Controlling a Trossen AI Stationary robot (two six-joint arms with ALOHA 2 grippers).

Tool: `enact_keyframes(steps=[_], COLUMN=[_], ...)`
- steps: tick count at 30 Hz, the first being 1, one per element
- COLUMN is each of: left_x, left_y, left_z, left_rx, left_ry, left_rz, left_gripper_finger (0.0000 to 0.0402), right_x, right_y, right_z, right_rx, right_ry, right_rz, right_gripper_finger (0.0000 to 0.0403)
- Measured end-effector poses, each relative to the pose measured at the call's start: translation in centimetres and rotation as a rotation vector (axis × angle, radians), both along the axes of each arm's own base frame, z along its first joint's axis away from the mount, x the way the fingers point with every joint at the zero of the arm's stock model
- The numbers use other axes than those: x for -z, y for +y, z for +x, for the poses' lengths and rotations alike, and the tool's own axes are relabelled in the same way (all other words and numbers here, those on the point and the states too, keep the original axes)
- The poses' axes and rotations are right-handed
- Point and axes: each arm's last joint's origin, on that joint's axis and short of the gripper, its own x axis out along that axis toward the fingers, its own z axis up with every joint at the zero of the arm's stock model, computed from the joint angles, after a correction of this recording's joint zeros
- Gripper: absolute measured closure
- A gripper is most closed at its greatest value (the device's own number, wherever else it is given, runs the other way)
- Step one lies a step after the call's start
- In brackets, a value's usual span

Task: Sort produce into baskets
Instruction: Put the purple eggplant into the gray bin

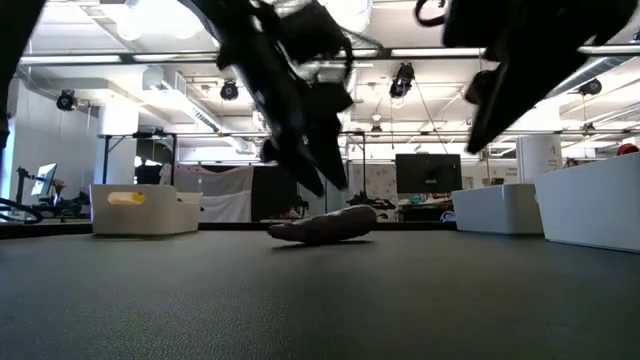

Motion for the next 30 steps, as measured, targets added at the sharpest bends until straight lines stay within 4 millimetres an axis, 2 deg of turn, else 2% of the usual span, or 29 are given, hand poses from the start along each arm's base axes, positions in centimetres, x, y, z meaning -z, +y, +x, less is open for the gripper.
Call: enact_keyframes(steps=[4,9,14,17,22,27,30], left_x=[-2.7,-4.7,-4.3,-3.4,-2.3,-1.8,-1.8], left_y=[-2.0,-4.3,-5.7,-6.3,-7.4,-8.5,-9.3], left_z=[-3.0,-7.6,-12.3,-14.6,-16.6,-17.7,-18.2], left_rx=[0.041,0.041,-0.056,-0.115,-0.118,-0.084,-0.037], left_ry=[-0.061,-0.123,-0.153,-0.164,-0.185,-0.149,-0.124], left_rz=[-0.005,-0.039,-0.086,-0.146,-0.205,-0.227,-0.276], left_gripper_finger=[0.0111,0.0111,0.0114,0.0114,0.0114,0.0114,0.0114], right_x=[0.8,1.9,2.7,2.3,2.5,4.2,5.4], right_y=[-1.1,-2.9,-4.6,-6.4,-10.6,-14.7,-16.1], right_z=[2.1,5.4,8.9,11.0,13.5,14.5,14.9], right_rx=[-0.044,-0.13,-0.23,-0.261,-0.335,-0.35,-0.34], right_ry=[-0.069,-0.144,-0.106,-0.092,0.027,0.181,0.24], right_rz=[-0.045,-0.084,-0.194,-0.25,-0.267,-0.176,-0.126], right_gripper_finger=[0.012,0.0095,0.0085,0.0085,0.0087,0.0099,0.0108])
